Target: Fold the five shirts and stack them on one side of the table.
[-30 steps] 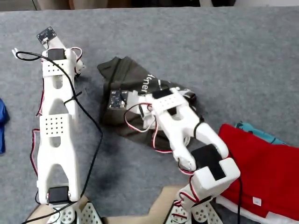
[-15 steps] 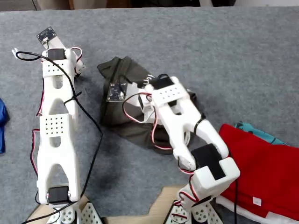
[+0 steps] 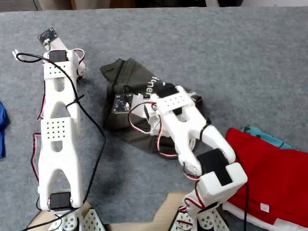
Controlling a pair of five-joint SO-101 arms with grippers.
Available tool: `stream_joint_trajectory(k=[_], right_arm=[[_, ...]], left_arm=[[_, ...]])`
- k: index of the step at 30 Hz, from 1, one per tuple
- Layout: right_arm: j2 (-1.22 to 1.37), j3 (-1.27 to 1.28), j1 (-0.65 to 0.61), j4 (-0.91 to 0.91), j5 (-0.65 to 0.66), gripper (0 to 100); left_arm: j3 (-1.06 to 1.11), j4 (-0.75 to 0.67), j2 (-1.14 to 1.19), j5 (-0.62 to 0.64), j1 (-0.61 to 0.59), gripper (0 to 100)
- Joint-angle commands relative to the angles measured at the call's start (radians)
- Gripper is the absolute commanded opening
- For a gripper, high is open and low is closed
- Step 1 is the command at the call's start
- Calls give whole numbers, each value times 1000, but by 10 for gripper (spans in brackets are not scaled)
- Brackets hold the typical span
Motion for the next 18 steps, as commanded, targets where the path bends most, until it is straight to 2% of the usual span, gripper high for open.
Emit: stream_joint_trajectory(k=[1, 5, 9, 18], right_arm=[[-15, 1, -7, -25, -9, 151], [56, -4, 24, -44, -9, 140], [96, -53, 82, -51, -15, 2], [85, -208, 113, 64, -32, 4]], left_arm=[[-46, -14, -18, 5, -15, 39], [-46, -14, -18, 5, -15, 39], [-46, -14, -18, 5, -15, 39], [-46, -15, -18, 5, -14, 39]])
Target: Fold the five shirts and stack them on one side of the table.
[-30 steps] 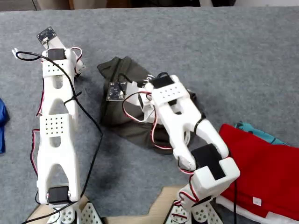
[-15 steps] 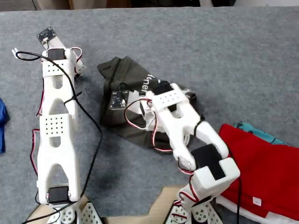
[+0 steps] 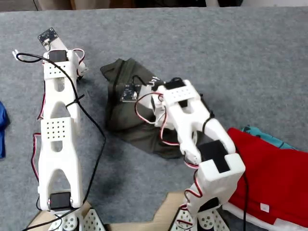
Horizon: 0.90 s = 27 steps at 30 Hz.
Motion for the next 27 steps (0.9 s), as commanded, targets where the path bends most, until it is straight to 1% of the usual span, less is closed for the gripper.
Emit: stream_joint_trajectory(k=[1, 5, 8, 12, 14, 18, 20, 23, 25, 27], right_arm=[[-22, -110, 25, 72, -21, 5], [-68, -332, 10, 284, -58, 5], [-81, -529, 8, 410, -98, 5], [-74, -872, 8, 621, -132, 5], [-81, -1036, 10, 690, -152, 5], [-122, -1228, 8, 692, -198, 5], [-159, -1251, -25, 692, -201, 5], [-223, -1260, -56, 684, -259, 5], [-254, -1253, -54, 683, -279, 5], [-263, -1233, -25, 686, -284, 5]], left_arm=[[-46, -15, -18, 5, -14, 39], [-46, -34, -18, 5, -14, 39], [-46, -34, -18, 5, -11, 39], [-46, -35, -18, 5, 2, 39], [-46, -35, -18, 5, 9, 39], [-46, -35, -16, 3, 14, 39], [-46, -32, -16, 3, 12, 39], [-46, -31, -16, 3, 12, 39], [-46, -29, -16, 3, 12, 39], [-46, -26, -16, 3, 12, 39]])
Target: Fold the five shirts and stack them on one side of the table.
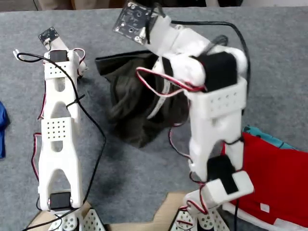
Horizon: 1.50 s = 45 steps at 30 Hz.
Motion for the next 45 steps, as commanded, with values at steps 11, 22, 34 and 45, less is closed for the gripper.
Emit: stream_joint_trajectory(k=[11, 22, 34, 45], right_arm=[[-16, 463, 234, -242, -18, 5], [-8, 1050, 269, -818, -28, 5], [65, 1279, 386, -1220, -229, 5], [189, 1191, 456, -1221, -230, 5]], left_arm=[[-299, 325, -81, -31, 74, 50], [454, 353, -582, -51, 239, 117], [1300, -100, -1072, -282, 540, 67], [1564, -387, -1138, -437, 766, 78]])
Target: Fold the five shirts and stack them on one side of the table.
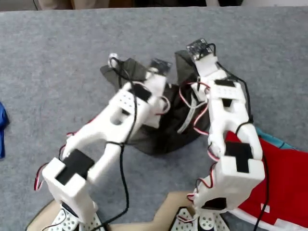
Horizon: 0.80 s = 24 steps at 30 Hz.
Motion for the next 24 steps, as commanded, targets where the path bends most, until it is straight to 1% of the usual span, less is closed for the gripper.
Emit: stream_joint_trajectory(k=[1, 3, 6, 9, 14, 18, 24], right_arm=[[12, -67, 27, -12, -11, 5], [21, -79, 42, -12, -11, 5], [28, -88, 48, -12, -11, 5], [41, -91, 45, -17, -5, 5], [65, -117, 44, -14, -6, 5], [77, -128, 44, -12, -6, 5], [79, -128, 42, -12, -5, 5]], left_arm=[[5, -32, -53, -104, 51, 79], [5, -46, -51, -147, 43, 79], [11, -92, -51, -190, -18, 80], [-14, -63, -61, -221, -49, 90], [-74, 43, -53, -264, -37, 115], [-71, 54, -53, -265, -14, 114], [-71, 46, -36, -265, -11, 115]])
